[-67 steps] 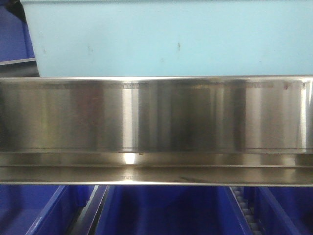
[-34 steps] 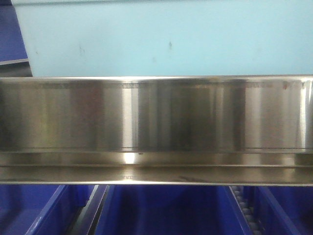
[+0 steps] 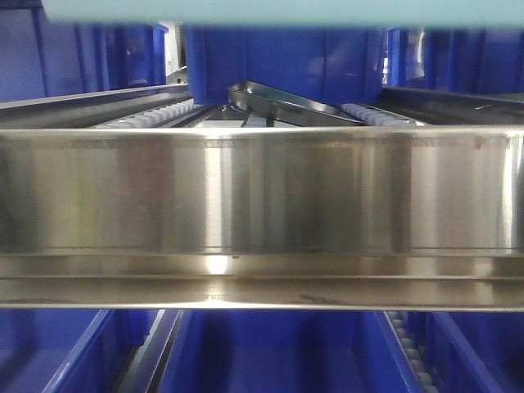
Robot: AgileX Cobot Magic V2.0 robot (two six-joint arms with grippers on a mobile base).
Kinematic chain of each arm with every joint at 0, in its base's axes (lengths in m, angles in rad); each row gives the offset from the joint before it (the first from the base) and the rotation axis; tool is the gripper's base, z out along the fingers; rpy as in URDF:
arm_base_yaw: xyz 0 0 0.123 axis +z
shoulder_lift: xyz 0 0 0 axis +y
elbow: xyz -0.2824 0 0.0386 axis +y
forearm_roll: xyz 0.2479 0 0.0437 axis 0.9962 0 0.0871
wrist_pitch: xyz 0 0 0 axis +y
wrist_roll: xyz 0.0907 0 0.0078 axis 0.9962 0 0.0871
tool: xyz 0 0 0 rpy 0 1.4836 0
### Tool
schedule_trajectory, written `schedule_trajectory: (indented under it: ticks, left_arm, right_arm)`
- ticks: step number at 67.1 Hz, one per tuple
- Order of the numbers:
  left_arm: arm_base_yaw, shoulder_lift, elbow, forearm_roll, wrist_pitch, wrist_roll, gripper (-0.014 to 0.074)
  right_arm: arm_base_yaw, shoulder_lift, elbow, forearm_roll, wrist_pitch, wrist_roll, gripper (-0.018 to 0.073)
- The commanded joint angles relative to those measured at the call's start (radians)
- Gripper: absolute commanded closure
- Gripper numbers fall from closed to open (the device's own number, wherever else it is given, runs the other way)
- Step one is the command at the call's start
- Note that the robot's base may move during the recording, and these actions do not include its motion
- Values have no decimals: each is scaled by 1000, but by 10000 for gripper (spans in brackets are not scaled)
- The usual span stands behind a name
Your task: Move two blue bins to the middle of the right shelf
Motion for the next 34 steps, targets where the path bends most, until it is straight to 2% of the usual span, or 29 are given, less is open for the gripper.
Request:
schedule_trajectory:
  ticks: [1,15,34]
  left_arm:
    - [-3,-27,-71,-28,7,10,708]
    - [-3,-27,-159,-28,7,10,708]
    - [-3,-25,-159,-28,7,12,708]
  right_arm:
    - [0,-24,-54,1,-32,-22,713]
    - [0,-26,-183,15,-30,-22,713]
    - [0,-26,-190,15,-28,-22,713]
